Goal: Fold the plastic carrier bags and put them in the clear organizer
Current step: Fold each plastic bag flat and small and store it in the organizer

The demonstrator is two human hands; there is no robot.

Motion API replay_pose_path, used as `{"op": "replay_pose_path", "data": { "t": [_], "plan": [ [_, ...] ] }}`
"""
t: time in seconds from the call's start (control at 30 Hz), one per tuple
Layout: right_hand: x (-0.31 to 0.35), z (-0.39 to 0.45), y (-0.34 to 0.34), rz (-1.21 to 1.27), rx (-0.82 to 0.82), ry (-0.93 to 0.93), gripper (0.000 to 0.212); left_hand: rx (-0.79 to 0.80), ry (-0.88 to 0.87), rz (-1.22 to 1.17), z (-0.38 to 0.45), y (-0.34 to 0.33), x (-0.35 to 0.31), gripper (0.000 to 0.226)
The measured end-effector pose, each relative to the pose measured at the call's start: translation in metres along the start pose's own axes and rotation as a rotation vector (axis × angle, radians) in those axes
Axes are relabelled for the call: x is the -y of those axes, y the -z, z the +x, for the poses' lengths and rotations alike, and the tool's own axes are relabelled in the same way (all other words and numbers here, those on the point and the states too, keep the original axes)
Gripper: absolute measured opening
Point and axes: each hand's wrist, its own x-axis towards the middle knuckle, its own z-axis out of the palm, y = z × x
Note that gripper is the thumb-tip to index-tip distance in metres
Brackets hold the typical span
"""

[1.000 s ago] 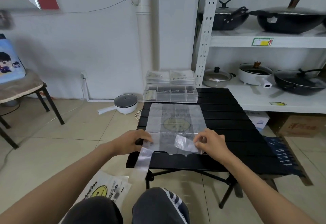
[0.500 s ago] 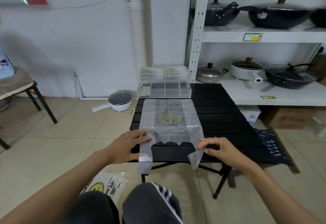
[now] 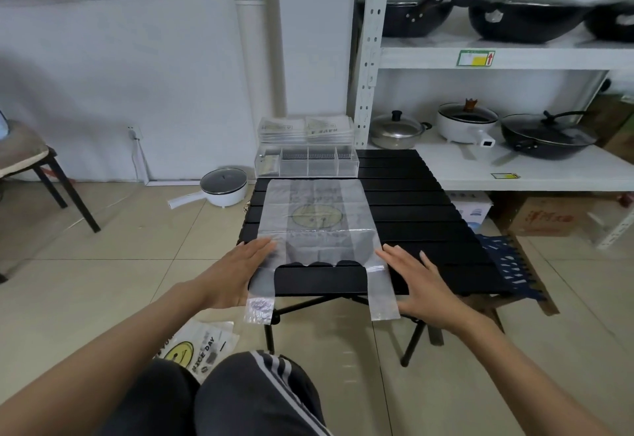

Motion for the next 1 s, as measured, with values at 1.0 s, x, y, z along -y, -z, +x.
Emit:
{"op": "replay_pose_path", "data": {
  "t": [1.0],
  "plan": [
    [0.001, 0.022, -0.014, 0.083, -0.386, 0.021, 0.073, -0.324, -0.048, -0.227, 0.010, 0.010, -0.015, 0.040]
  ]
}}
